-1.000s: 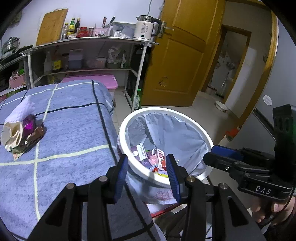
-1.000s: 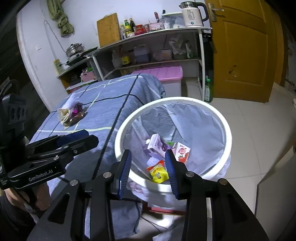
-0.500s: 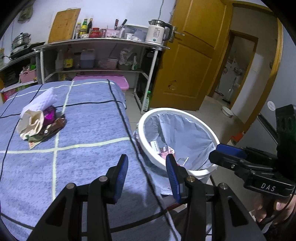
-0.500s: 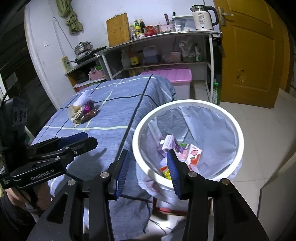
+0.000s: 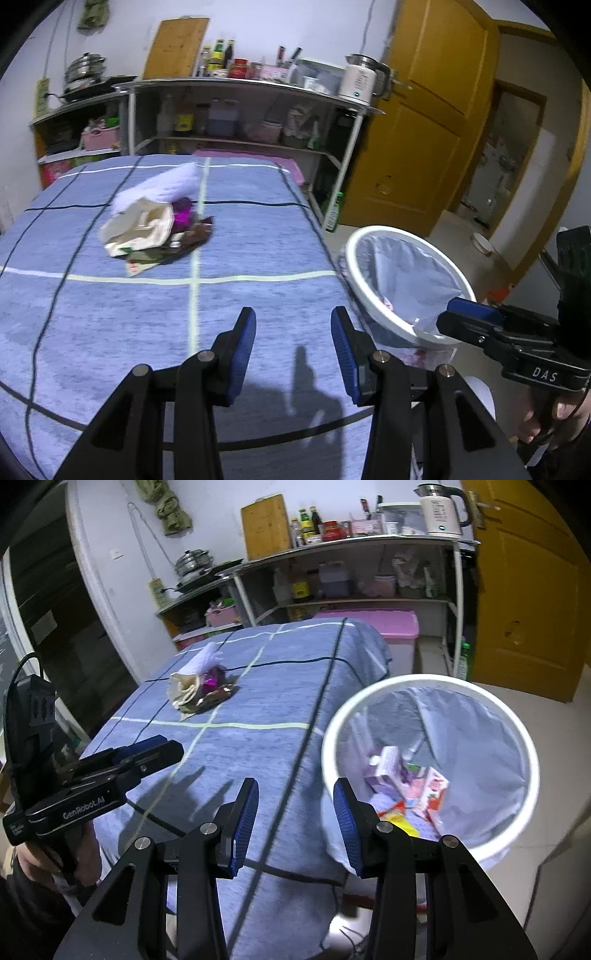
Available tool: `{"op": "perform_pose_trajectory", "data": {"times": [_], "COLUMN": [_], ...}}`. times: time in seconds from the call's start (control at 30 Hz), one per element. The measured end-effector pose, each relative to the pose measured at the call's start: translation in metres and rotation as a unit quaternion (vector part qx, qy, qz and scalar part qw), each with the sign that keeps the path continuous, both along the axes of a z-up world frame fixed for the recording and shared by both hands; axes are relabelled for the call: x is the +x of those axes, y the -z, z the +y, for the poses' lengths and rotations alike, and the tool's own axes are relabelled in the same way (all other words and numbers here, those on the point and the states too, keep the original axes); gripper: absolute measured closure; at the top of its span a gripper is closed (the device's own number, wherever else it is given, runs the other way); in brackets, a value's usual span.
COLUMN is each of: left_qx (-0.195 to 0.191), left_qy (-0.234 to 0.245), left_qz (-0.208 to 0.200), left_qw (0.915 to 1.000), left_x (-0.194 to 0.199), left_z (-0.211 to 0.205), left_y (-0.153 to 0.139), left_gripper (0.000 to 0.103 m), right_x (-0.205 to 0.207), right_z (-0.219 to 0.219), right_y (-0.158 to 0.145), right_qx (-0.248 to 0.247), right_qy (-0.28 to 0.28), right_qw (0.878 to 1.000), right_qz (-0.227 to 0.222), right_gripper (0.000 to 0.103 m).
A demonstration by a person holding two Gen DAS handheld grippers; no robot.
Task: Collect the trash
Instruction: 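Move both open tools back toward the trash pile on the table, then grasp the white paper bag with the left tool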
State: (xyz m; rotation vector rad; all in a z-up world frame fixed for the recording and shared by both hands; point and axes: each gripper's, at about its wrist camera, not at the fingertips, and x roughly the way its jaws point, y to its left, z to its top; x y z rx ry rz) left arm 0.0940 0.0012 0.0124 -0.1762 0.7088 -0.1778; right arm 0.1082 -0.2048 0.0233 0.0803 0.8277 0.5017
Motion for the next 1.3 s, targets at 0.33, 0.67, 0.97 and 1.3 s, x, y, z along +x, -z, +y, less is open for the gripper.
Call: {"op": "perform_pose_trajectory", "data": {"times": [0.33, 0.67, 0.97, 1.3], "left_qx": [-0.005, 0.002, 0.013, 0.032], "left_qy": [-0.051, -0.090, -0.105, -0.088], "left_qz": [0.000, -0.012, -0.017, -0.015], "left_qw": [0.9987, 0.9959, 0.9943, 0.9955], "left_x": [-0.004, 0.008, 0.035, 0.076], "left_z": [0.041, 0.079, 0.105, 0.128], "left_y": [0.005, -0.002, -0.003, 0.006], "left_gripper": [0.052, 0.045, 0.045, 0.042], "right_x": [0.010, 0.027, 0.046, 0.064], "right_z": [0.033, 0.061, 0.083, 0.095], "right_y": [-0.001, -0.009, -0.010, -0.001], "right_qx": [0.002, -0.006, -0.008, -0.016], "right_qy": [-0.036, -0.061, -0.078, -0.084], "right_qw": [0.999, 0.998, 0.997, 0.996], "right_qz": [0.000, -0.013, -0.012, 0.000], "right_gripper": [0.060, 0.060, 0.060, 0.060]}}
